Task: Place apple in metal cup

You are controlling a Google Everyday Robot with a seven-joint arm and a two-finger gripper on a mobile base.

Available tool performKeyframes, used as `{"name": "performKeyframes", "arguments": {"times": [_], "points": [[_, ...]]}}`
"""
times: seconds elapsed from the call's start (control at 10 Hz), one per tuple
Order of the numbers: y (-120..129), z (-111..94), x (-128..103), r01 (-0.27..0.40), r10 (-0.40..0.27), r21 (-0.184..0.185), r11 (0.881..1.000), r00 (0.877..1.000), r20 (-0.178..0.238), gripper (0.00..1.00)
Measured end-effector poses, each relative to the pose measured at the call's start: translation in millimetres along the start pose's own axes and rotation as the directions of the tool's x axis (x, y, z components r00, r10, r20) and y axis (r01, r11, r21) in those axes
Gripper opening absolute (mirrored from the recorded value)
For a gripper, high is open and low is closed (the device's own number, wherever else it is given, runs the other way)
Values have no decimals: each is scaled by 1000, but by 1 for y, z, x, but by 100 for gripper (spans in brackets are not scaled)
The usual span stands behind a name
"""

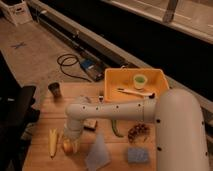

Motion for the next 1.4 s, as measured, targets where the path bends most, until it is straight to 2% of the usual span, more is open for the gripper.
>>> {"name": "performKeyframes", "arguments": {"times": [0.3,0.4,0.5,0.7,0.8,1.1,1.3,1.4], "points": [[-5,-21,-7,10,-8,54,998,999,-37,18],[-8,-29,-7,15,-11,69,998,999,-49,11],[-14,-43,-10,31,-24,94,995,997,-73,2],[-27,-63,-11,54,-40,132,990,994,-104,0],[-34,-78,-5,59,-38,166,984,992,-123,0],[-61,-136,19,64,-13,269,961,982,-188,0],[-73,-164,36,42,19,324,945,983,-183,0],[-74,-167,37,40,22,330,943,983,-181,0]]}}
